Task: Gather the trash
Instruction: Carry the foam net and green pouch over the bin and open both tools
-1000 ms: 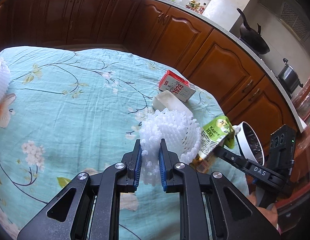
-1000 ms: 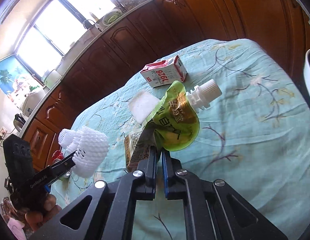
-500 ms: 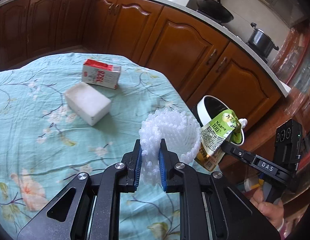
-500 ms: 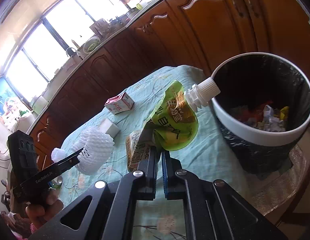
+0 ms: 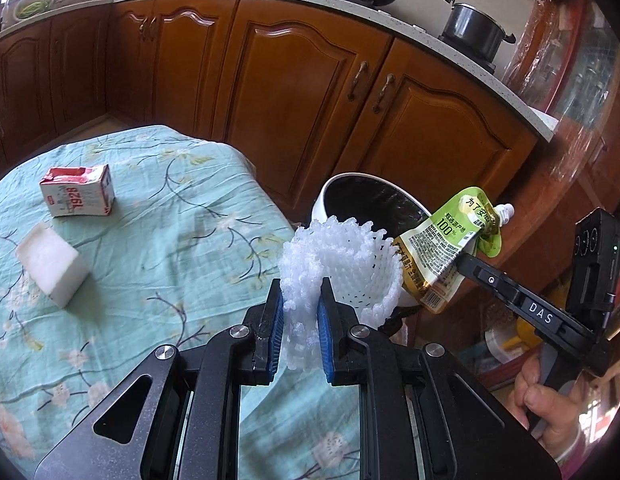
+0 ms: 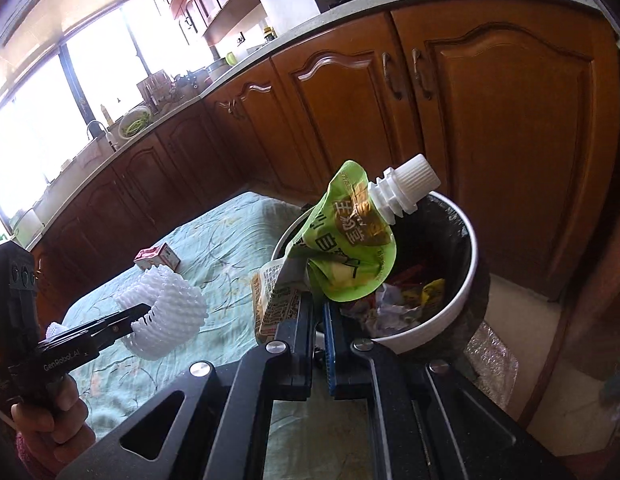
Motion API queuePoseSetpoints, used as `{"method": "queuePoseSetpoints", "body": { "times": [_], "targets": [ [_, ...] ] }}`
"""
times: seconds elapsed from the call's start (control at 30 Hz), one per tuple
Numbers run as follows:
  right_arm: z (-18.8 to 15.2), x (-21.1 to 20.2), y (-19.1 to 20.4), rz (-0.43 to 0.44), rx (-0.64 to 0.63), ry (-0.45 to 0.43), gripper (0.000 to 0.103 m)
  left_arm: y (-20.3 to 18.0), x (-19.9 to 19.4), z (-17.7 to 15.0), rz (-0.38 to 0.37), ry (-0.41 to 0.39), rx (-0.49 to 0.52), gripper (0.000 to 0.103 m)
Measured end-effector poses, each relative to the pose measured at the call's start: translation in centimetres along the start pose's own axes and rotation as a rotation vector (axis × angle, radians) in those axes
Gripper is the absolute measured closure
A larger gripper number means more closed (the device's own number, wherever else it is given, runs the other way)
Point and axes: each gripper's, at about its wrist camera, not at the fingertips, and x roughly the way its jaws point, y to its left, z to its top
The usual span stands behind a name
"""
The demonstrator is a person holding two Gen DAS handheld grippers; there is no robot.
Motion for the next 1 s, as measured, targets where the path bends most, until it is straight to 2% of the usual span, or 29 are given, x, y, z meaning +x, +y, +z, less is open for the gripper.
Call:
{"method": "queuePoseSetpoints", "body": {
  "times": [0.47, 0.7, 1.0],
  "targets": [
    [2.0, 1.5, -2.8, -0.085, -0.054, 0.022, 0.098, -5.8, 5.9, 4.1, 0.013, 0.049, 0.114, 0.089],
    [2.9, 3.3, -2.4, -0.117, -0.122, 0.073, 0.098, -7.4, 9.0, 5.3, 0.027, 0.098, 0.148, 0.089],
    [3.3, 5.1, -2.8, -0.133, -0.166, 0.128, 0.098, -7.8, 11.1, 5.5, 0.037, 0.130, 0.165, 0.089]
  ]
}}
